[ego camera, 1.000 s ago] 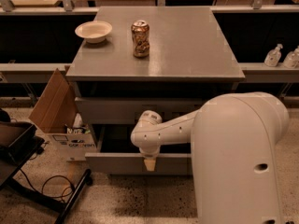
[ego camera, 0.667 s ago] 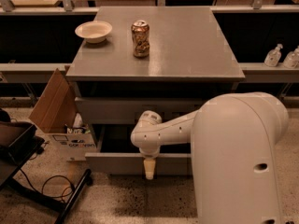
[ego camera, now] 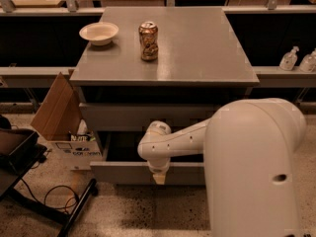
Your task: Open middle drawer
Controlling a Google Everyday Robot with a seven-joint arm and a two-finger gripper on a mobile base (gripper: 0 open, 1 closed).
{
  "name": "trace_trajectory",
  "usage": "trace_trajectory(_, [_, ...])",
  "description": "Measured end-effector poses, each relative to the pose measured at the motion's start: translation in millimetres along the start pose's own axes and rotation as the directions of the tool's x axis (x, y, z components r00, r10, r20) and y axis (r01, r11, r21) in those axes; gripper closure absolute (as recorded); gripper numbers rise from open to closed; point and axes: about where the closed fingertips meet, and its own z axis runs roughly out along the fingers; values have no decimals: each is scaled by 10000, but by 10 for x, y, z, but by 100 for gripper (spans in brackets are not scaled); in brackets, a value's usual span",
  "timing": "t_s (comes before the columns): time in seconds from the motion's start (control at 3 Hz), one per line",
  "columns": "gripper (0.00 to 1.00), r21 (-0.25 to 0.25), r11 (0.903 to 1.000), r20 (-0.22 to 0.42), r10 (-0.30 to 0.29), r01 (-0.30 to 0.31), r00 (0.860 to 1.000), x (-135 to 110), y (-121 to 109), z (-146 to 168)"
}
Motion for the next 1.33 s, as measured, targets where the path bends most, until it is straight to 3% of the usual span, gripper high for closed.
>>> trace_trajectory(0.33, [72,-938,9940,-272,543,-566,9982,151,539,-63])
trace_trajectory(0.67, [96,-1193,9903,-444,664,-713,9968,194,745,-132])
trace_trajectory(1.33, [100,-1194,9903,-445,665,-714,9968,201,753,-143])
